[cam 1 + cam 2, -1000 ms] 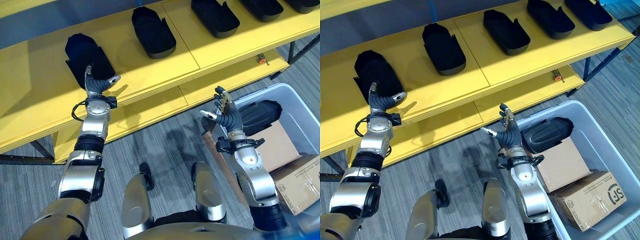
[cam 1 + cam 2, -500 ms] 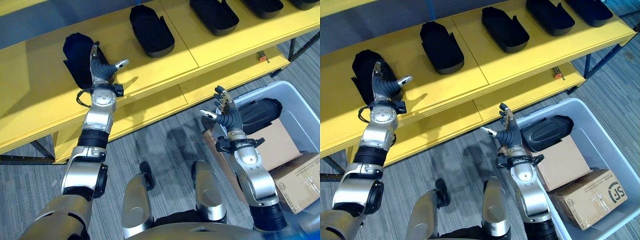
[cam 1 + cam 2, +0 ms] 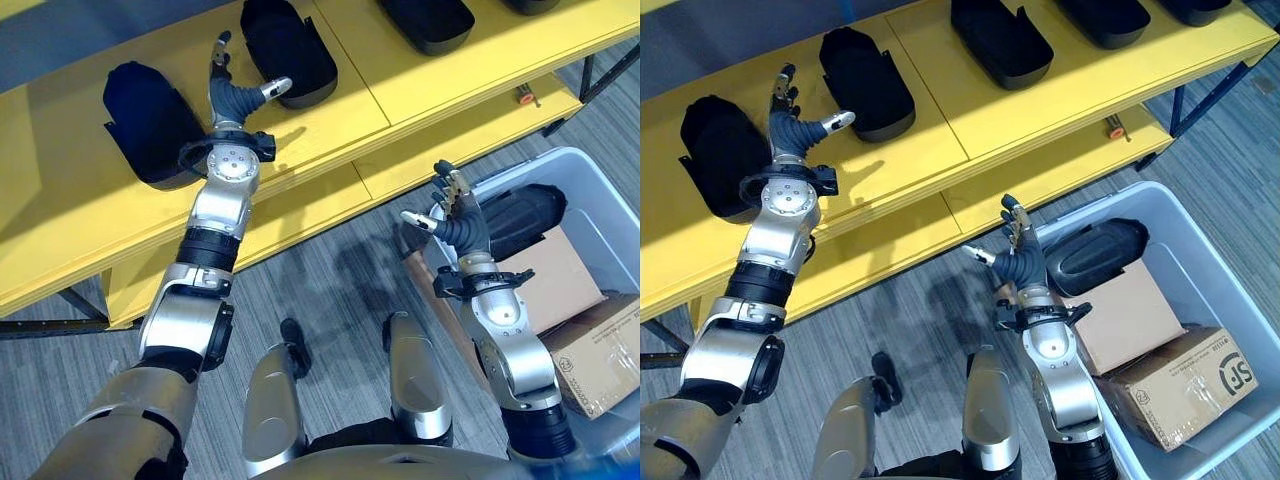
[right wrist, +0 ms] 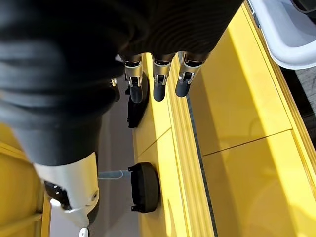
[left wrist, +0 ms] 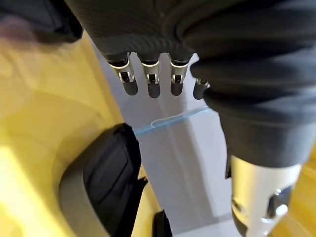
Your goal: Move parts from the plastic box to the shelf.
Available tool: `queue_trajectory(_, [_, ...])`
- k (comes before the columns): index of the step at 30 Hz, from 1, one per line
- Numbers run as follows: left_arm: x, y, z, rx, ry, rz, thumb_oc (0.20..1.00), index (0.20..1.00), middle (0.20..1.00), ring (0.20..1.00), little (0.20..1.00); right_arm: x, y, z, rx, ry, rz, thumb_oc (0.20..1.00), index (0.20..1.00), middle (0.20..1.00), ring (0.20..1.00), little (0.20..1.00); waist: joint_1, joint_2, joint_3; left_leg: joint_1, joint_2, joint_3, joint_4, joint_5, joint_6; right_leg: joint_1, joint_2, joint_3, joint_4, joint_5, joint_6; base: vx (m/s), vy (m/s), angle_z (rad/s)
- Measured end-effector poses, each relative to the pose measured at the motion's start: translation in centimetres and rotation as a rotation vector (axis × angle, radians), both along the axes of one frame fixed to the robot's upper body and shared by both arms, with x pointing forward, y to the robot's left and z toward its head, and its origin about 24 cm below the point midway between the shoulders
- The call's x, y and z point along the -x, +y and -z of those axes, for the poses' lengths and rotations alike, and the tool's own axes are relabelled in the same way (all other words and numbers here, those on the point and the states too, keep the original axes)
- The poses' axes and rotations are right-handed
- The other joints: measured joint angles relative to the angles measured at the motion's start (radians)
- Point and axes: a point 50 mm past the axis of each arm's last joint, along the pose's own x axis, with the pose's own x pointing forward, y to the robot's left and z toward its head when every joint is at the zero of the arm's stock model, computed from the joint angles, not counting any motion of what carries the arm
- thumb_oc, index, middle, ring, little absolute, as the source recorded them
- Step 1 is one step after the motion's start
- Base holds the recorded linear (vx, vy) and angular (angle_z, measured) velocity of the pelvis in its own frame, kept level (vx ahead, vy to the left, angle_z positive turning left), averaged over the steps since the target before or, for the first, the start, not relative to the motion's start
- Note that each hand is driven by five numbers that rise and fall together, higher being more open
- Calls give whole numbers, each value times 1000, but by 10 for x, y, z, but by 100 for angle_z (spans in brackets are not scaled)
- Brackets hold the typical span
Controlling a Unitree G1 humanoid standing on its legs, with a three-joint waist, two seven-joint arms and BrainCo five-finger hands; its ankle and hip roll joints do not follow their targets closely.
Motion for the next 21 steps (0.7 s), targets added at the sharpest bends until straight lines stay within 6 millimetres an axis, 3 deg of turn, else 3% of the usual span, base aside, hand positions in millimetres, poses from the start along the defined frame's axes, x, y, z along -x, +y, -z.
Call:
queue_trajectory(5, [-4, 0, -3, 3, 10, -4, 1000, 1000, 1000, 1000, 1000, -3, 1, -7, 0, -29, 8, 1000, 1000, 1000, 1000, 1000, -31, 0, 0, -20, -5, 14, -9, 8, -11, -42, -3, 20, 8, -1, -2, 3, -8, -9])
queue_trajectory(7, [-4, 0, -6, 8, 1, -6, 1000, 1000, 1000, 1000, 1000, -2, 0, -5, 10, -22, 14, 1000, 1000, 1000, 1000, 1000, -32, 0, 0, -35, -9, 17, -7, 20, 2, -69, -4, 28, 21, -1, 0, 12, -26, -7])
queue_trajectory(13, [-6, 5, -2, 22, 21, -24, 1000, 1000, 1000, 1000, 1000, 0, -9, -5, 27, -21, 39, 1000, 1000, 1000, 1000, 1000, -31, 0, 0, -34, -12, 16, -8, 26, -5, -70, -6, 32, 25, -4, -3, 3, -7, 0])
queue_trajectory(21, [-1, 28, 38, 57, 129, -90, 1000, 1000, 1000, 1000, 1000, 8, -15, 6, 36, 24, 33, 1000, 1000, 1000, 1000, 1000, -19, -1, 0, -35, -14, 13, 8, 22, -11, -68, -13, 32, 35, -5, -4, -1, 0, 0])
